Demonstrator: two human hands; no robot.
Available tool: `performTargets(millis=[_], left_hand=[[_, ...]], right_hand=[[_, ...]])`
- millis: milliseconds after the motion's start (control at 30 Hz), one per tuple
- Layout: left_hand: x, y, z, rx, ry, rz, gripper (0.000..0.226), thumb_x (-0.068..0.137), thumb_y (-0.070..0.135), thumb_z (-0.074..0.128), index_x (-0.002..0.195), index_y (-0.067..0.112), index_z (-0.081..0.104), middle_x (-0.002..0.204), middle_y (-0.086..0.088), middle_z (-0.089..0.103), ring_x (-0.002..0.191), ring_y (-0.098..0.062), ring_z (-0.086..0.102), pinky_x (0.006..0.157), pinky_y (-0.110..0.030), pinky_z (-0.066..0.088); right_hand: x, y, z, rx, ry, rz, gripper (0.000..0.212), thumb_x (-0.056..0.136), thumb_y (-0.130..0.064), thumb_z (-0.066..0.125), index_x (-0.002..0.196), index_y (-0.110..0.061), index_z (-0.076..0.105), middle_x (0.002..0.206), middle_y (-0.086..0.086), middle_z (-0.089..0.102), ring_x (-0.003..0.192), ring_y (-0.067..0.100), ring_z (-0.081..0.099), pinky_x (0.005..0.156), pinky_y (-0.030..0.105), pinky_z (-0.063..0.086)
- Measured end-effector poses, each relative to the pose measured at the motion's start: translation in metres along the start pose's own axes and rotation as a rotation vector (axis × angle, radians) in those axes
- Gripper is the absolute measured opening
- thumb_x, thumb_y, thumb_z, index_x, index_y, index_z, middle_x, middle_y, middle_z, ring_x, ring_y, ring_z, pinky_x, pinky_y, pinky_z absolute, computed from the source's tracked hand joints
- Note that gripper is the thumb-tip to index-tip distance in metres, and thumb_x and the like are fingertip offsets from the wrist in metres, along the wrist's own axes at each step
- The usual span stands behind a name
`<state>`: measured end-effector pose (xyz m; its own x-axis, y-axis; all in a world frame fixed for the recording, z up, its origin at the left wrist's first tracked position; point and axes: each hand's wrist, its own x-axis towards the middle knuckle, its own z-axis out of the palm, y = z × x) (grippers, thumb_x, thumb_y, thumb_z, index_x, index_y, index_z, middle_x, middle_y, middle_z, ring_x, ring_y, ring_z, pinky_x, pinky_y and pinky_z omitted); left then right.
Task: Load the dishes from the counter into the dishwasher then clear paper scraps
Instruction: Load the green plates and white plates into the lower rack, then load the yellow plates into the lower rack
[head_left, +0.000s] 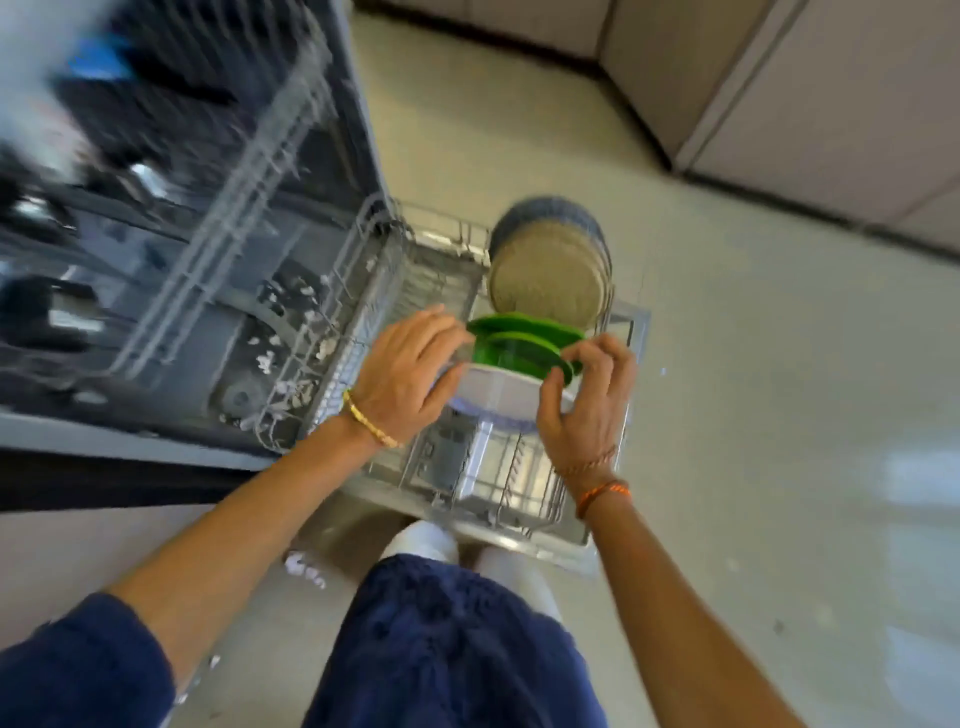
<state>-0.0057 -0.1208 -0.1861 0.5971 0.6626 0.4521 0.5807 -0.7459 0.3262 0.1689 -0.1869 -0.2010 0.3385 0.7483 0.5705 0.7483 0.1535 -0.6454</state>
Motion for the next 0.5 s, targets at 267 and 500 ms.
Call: performTargets(millis=[267, 500], left_hand=[[-0.024, 0.051, -0.253, 0.048, 0.548, -0.405, 0.022, 0.090, 0.013, 0.046, 0.090, 0.000, 0.064, 0.083, -0.014, 0.066, 0.080, -0.018, 0.056, 0.074, -0.025, 0.043], [-0.158, 0.031, -0.391, 0.172, 1.134, -0.784, 0.022, 0.090, 0.019, 0.046, 0.097, 0.005, 0.061, 0.093, 0.006, 0.058, 0.082, 0.004, 0.053, 0.078, -0.012, 0.041]], right_hand=[[0.070, -0.219, -0.017, 0.411, -0.141, -0.406, 0.022, 0.079, -0.007, 0.051, 0.099, -0.013, 0.046, 0.100, 0.002, 0.038, 0.090, 0.019, 0.042, 0.075, 0.035, 0.040], [0.009, -0.407, 0.036, 0.873, -0.357, -0.448, 0.026, 0.079, -0.010, 0.052, 0.104, -0.014, 0.049, 0.106, -0.006, 0.041, 0.100, 0.004, 0.043, 0.087, 0.010, 0.033]])
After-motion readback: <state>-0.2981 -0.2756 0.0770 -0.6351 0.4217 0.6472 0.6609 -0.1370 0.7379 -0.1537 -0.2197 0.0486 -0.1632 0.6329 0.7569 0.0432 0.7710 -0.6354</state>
